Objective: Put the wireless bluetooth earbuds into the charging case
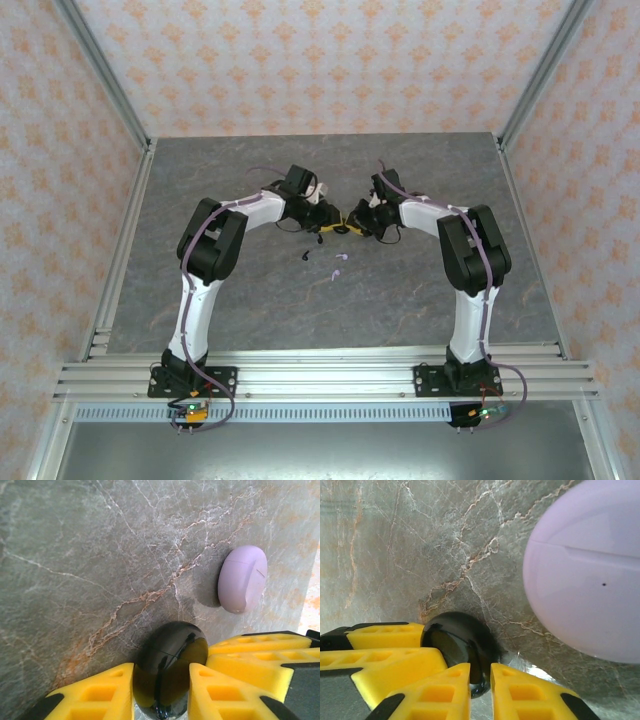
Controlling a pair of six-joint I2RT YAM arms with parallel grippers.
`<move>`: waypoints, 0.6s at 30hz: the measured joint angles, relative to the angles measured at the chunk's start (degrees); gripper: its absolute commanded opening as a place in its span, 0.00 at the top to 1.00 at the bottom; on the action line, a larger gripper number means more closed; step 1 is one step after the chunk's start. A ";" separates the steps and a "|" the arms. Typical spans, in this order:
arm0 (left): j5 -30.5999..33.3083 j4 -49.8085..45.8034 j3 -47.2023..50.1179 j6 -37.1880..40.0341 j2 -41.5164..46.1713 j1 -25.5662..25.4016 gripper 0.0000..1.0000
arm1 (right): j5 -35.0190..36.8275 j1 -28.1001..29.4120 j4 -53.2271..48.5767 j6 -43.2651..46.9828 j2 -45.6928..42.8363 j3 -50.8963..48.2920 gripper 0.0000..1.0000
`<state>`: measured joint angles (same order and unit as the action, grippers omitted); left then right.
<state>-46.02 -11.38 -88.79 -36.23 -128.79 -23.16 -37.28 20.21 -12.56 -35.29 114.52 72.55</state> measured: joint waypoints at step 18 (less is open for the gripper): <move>1.66 7.45 9.64 -3.23 5.84 -0.11 0.77 | -3.87 -3.15 4.44 0.22 -6.97 -8.50 0.53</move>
<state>-44.36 -3.92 -79.15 -39.46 -122.96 -23.27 -41.15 17.06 -8.12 -35.07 107.55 64.05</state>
